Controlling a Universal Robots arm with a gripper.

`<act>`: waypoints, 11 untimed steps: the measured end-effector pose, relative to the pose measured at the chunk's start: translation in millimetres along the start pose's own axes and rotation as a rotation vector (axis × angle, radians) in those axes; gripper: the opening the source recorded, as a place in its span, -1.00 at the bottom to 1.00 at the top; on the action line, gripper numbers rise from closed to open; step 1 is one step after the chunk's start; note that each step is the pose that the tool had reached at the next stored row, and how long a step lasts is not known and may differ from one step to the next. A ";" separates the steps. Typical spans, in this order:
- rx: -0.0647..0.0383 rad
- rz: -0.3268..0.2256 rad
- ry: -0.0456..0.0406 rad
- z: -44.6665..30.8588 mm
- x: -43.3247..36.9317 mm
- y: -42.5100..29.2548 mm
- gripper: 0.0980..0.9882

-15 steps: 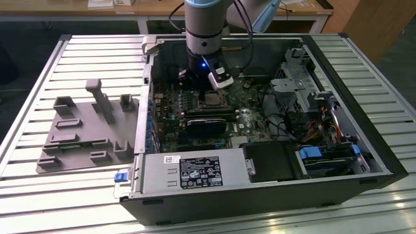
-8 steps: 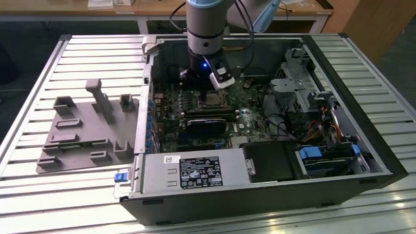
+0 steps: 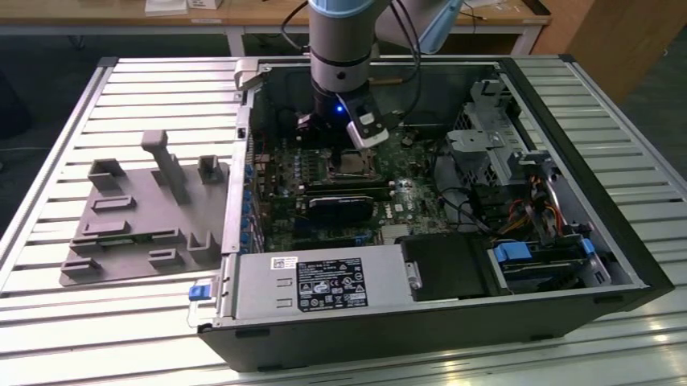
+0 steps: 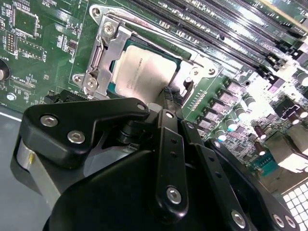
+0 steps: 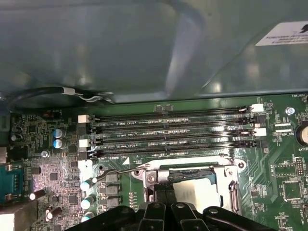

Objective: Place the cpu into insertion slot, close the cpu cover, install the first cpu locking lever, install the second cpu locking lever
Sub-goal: 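Close the cpu cover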

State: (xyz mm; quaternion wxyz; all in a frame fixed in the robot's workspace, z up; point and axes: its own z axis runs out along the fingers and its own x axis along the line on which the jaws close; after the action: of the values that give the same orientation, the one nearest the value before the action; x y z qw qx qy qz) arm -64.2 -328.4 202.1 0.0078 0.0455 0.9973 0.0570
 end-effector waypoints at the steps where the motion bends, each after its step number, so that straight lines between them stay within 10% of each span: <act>1: 0.000 0.000 0.0000 -0.1 0.0 -0.4 -0.99; 11: -0.017 0.000 0.0003 0.3 3.7 -6.2 -0.99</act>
State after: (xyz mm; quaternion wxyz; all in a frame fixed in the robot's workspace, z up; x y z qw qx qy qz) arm -68.4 -334.2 201.1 0.0081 0.0455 0.9968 0.0657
